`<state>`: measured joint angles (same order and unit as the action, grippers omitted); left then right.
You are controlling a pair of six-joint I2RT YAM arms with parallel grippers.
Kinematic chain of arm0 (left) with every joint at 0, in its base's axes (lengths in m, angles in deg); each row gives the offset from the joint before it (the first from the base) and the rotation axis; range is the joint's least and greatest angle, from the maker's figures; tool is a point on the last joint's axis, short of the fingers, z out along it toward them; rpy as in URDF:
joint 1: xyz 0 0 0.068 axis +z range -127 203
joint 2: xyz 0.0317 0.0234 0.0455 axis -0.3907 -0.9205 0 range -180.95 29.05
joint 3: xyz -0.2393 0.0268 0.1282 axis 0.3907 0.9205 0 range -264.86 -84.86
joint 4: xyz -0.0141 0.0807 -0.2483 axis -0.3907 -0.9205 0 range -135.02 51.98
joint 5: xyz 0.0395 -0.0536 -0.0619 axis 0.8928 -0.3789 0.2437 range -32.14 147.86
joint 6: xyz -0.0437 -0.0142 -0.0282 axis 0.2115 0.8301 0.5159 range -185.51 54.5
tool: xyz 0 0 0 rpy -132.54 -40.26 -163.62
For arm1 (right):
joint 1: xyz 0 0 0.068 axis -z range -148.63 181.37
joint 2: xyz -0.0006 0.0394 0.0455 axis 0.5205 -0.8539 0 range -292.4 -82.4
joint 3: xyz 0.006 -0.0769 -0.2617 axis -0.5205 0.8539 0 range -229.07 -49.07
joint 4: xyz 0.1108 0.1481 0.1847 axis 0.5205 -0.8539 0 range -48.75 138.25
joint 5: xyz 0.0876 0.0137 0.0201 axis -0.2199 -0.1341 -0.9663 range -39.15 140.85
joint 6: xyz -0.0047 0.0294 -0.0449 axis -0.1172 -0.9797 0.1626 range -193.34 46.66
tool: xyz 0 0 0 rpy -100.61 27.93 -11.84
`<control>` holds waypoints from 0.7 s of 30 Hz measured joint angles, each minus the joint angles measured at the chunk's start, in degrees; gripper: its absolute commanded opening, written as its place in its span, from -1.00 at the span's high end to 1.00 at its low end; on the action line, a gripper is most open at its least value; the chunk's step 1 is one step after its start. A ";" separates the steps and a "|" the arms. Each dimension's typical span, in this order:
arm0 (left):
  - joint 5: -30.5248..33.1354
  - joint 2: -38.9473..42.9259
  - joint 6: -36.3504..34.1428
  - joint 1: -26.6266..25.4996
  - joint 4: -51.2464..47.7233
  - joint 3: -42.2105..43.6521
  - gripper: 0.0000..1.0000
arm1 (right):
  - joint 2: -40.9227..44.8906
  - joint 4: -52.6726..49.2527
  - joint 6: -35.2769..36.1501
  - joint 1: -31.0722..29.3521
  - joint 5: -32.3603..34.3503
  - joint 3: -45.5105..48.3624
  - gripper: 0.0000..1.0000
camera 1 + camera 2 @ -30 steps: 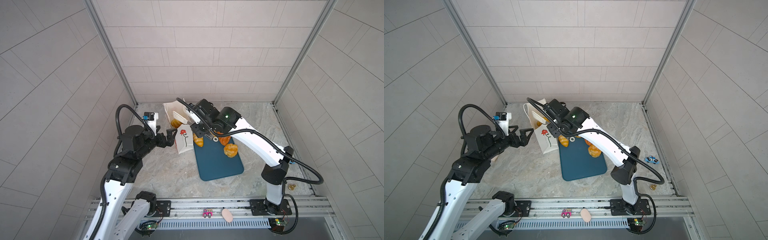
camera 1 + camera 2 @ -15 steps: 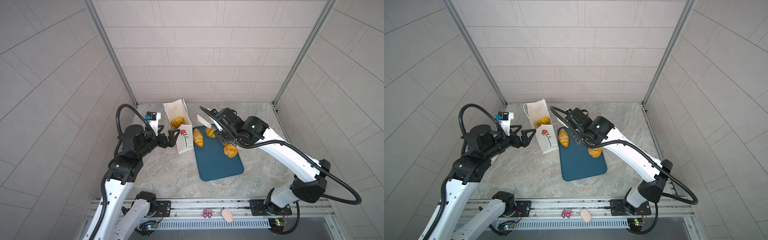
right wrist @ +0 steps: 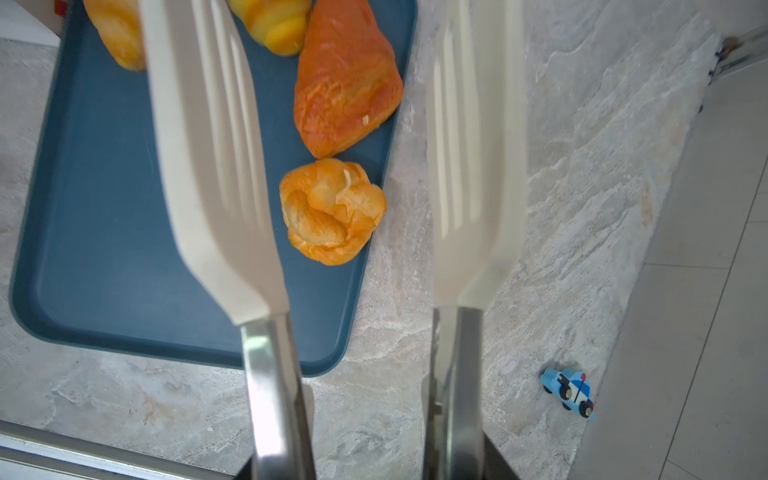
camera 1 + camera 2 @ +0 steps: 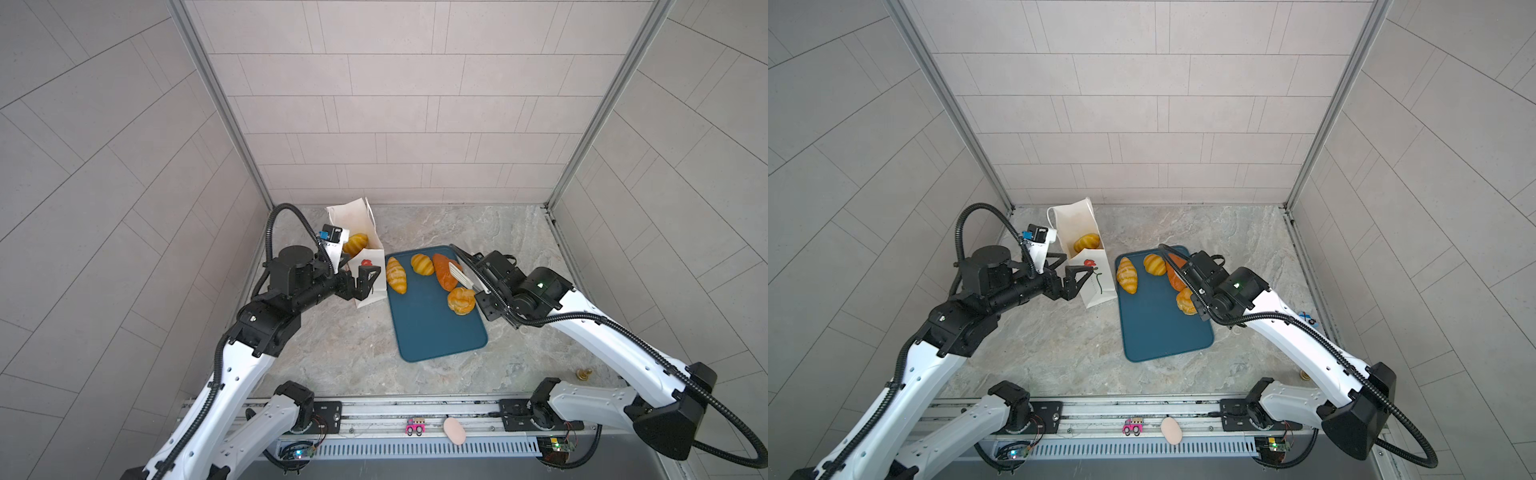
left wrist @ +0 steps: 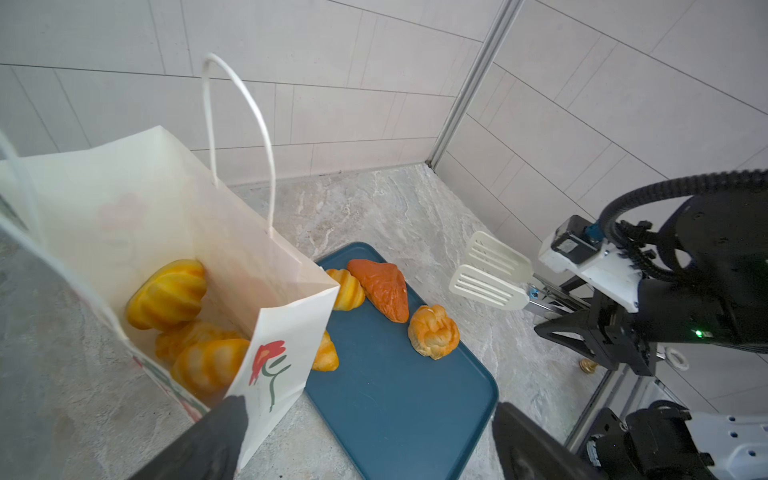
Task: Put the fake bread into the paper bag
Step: 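Lower the open tongs toward the knot-shaped bun with the right gripper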
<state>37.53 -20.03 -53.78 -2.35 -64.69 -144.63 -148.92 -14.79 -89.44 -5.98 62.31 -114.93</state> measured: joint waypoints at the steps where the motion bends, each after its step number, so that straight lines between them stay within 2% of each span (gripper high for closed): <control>1: 0.48 -0.52 -0.15 -1.07 0.04 -0.02 -1.00 | 0.72 0.04 -0.33 0.35 -0.39 1.20 -0.07; 10: 4.90 -6.23 -1.27 -9.64 0.50 -0.22 -1.00 | 5.66 1.20 -4.81 2.51 -5.07 9.53 -0.09; 21: 5.90 -8.46 -1.51 -11.45 2.16 -0.35 -1.00 | 5.90 3.52 -10.36 2.80 -10.29 16.68 -0.12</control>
<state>43.43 -28.49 -55.29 -13.80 -62.53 -144.98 -143.02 -11.27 -99.80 -3.18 52.02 -98.26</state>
